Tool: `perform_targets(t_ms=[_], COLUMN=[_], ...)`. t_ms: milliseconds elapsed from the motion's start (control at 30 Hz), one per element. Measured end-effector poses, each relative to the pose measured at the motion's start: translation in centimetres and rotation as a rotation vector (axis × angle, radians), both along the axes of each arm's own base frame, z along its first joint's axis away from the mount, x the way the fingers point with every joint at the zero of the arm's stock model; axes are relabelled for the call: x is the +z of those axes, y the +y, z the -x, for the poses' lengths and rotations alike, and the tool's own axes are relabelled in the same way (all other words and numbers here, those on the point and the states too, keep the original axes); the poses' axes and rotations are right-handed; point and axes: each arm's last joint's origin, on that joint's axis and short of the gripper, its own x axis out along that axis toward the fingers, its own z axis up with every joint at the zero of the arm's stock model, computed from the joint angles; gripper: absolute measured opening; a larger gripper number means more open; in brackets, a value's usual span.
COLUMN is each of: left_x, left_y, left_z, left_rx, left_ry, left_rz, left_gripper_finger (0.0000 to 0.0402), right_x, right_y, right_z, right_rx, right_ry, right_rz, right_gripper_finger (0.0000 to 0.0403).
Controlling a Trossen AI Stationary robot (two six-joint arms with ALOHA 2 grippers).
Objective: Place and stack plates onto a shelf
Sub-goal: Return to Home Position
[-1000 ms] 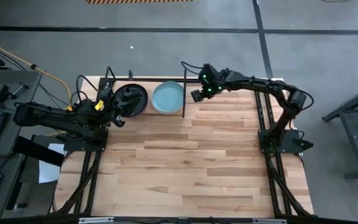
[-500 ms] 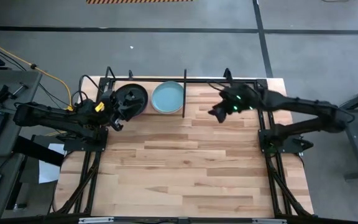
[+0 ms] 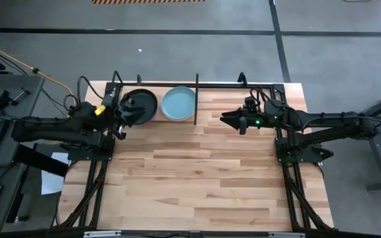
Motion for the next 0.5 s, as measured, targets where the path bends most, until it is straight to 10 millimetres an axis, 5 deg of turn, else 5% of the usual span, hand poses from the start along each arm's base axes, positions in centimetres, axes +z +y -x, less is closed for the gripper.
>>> perform_targets(t_ms=[133, 300, 500], left_x=[-1.1, -2.4, -6.2], left_y=[-0.3, -1.4, -2.3], left_z=[0.7, 0.8, 0.8], left_rx=[-0.045, -0.117, -0.117], left_ry=[0.136, 0.133, 0.08], left_rz=[0.011, -0.034, -0.008], left_gripper_finger=[0.0008, 0.0002, 0.0], right_x=[0.1, 0.3, 0.3], right_y=[0.1, 0.5, 0.6], right_z=[0.0, -0.1, -0.1], right_rx=[0.004, 0.033, 0.03], right_ry=[-0.013, -0.026, -0.04], right_rz=[0.005, 0.013, -0.008], right_gripper_finger=[0.0205, 0.0185, 0.014])
